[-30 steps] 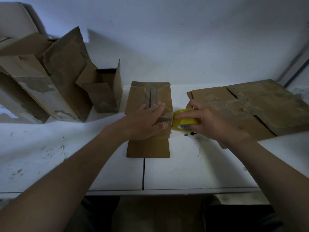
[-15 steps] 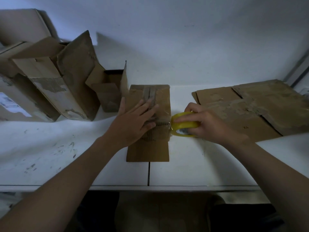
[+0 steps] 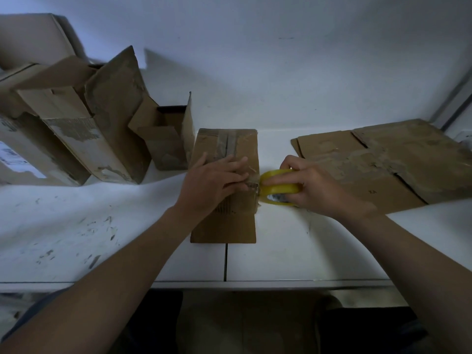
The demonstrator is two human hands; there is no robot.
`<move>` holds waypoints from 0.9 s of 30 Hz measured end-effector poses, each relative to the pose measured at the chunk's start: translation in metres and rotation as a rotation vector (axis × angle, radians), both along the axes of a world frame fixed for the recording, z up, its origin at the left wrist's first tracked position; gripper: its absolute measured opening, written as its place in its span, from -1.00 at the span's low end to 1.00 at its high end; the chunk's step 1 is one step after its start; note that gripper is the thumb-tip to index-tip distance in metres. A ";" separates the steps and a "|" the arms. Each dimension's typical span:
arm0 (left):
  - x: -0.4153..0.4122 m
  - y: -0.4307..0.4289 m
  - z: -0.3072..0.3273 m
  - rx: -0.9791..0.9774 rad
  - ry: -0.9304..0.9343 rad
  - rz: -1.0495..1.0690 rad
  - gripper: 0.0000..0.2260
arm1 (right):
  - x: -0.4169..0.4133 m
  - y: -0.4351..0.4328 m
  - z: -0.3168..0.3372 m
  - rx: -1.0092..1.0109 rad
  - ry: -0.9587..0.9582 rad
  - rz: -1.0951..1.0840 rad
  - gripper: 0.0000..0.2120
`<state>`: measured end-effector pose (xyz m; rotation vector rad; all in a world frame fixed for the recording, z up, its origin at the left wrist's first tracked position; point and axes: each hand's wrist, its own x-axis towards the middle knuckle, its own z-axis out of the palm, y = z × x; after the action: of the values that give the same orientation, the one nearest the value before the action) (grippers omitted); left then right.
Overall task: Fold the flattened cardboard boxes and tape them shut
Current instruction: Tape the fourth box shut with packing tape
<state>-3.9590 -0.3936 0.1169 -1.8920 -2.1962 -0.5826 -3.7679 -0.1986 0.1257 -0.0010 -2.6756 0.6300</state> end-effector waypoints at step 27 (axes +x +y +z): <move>-0.045 -0.074 -0.018 0.191 -0.280 0.190 -0.67 | -0.002 -0.004 -0.001 -0.065 0.004 -0.027 -0.54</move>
<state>-4.0038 -0.4676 0.0990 -1.5651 -2.3526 -1.0332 -3.7701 -0.2031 0.1247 -0.0532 -2.6457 0.7068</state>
